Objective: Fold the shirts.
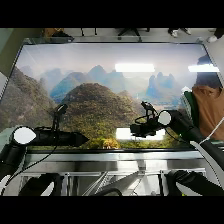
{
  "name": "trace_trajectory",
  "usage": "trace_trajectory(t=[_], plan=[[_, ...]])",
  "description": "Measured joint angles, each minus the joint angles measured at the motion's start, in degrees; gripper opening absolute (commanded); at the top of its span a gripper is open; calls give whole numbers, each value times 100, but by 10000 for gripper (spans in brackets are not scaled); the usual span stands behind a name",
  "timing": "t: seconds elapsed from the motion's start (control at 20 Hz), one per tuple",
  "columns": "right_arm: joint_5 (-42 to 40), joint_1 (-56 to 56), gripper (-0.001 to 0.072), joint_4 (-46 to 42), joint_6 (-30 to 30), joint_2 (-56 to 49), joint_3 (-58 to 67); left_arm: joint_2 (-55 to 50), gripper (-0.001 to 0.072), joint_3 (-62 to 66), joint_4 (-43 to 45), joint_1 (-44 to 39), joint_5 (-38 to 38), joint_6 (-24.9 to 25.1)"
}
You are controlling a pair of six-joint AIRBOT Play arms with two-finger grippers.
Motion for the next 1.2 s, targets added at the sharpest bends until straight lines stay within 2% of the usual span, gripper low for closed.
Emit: trace_trajectory(t=[0.25, 0.35, 0.4, 0.45, 0.5, 0.65, 0.75, 0.95, 1.2], plan=[[-7, 0, 18, 0, 0, 0, 0, 0, 13, 66, 236, 92, -44, -105], [-7, 0, 18, -2, -2, 0, 0, 0, 18, 286, 1021, 295, -229, -501], [-7, 0, 18, -2, -2, 0, 0, 2, 74, 437, 1633, 428, -372, -754], [-4, 0, 18, -2, -2, 0, 0, 2, 587, 573, 2286, 570, -516, -979], [-4, 0, 18, -2, -2, 0, 0, 2, 673, 695, 3003, 748, -647, -1200], [-4, 0, 18, -2, -2, 0, 0, -50, 673, 859, 4666, 1429, -752, -1635], [-4, 0, 18, -2, -2, 0, 0, -240, 673, 901, 5309, 2022, -595, -1676], [-4, 0, 18, -2, -2, 0, 0, -1073, 673, 933, 5921, 3176, -61, -1650], [-4, 0, 18, -2, -2, 0, 0, -2315, 673, 968, 6304, 3814, 455, -1626]])
